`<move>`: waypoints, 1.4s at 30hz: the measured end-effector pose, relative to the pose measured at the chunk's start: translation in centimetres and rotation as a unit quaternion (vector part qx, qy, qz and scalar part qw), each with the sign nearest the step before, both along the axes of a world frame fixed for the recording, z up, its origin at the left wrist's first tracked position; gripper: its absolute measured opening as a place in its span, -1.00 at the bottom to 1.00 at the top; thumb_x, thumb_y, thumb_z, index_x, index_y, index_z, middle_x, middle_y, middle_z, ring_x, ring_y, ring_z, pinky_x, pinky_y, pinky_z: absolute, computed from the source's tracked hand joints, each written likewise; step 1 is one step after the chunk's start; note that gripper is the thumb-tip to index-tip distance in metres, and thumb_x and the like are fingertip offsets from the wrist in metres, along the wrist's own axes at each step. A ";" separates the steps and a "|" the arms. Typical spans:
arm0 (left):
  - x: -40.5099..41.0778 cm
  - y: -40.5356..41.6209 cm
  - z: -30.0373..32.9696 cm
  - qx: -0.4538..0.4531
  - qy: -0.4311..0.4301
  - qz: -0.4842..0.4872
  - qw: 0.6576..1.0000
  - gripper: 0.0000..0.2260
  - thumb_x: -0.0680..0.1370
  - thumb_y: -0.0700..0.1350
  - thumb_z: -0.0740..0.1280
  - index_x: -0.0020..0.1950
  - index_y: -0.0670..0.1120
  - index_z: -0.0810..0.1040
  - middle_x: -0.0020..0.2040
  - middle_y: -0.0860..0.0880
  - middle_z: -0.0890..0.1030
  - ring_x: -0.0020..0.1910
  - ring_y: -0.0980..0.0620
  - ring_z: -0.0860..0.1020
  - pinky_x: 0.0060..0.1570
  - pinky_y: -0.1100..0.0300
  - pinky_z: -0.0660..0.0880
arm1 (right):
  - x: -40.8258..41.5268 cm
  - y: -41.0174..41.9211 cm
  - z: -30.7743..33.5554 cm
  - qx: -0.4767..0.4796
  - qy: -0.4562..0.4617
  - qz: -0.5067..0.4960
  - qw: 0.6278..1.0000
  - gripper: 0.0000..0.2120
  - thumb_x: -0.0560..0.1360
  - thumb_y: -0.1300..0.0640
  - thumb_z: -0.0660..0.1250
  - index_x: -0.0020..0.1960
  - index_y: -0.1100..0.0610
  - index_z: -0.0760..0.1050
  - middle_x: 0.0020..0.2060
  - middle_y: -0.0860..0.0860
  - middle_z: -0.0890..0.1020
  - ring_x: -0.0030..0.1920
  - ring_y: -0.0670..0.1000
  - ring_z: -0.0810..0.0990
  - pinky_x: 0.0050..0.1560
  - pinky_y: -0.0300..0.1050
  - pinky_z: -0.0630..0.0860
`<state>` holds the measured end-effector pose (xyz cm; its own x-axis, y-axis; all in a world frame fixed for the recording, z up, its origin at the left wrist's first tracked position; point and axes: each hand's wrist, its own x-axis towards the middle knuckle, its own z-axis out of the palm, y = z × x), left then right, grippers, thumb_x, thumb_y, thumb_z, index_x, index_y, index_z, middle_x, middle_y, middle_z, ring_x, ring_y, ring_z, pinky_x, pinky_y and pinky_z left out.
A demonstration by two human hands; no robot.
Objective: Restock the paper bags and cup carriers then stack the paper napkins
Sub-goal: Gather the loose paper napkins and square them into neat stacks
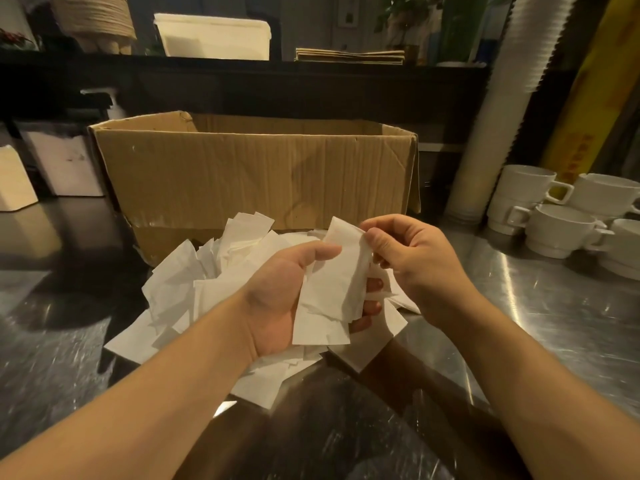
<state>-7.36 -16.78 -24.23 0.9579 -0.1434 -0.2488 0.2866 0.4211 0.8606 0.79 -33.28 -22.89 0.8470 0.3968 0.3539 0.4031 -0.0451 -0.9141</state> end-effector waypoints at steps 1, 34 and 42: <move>0.0 0.0 0.0 0.000 0.003 -0.002 1.000 -0.34 0.44 0.08 0.45 0.52 -0.06 0.45 0.33 -0.27 0.60 0.23 -0.29 0.57 0.37 -0.22 0.46 | 0.0 0.0 0.0 -0.003 0.001 0.002 1.000 -0.91 0.62 0.16 0.34 0.01 0.02 0.62 -0.08 -0.05 0.68 -0.16 -0.12 0.65 -0.28 -0.37 0.54; -1.2 -1.1 1.1 0.015 -0.014 -0.022 1.000 -0.53 0.47 0.24 0.34 0.17 -0.04 0.74 0.18 -0.24 0.68 0.10 -0.23 0.66 0.16 -0.15 0.58 | -0.5 -0.1 0.3 -0.095 0.059 0.076 0.991 -0.89 0.60 0.05 0.36 0.02 0.05 0.64 -0.14 -0.07 0.70 -0.14 -0.09 0.70 -0.22 -0.25 0.61; -0.9 0.3 1.3 -0.170 -0.003 0.021 0.985 -0.47 0.60 0.22 0.23 0.40 -0.14 0.48 0.10 -0.16 0.58 -0.05 -0.11 0.57 -0.02 0.02 0.58 | 2.5 -0.9 -0.3 -0.076 0.056 -0.125 0.988 -0.89 0.66 0.07 0.28 0.13 0.03 0.56 -0.07 -0.06 0.61 -0.05 -0.06 0.57 -0.16 -0.22 0.47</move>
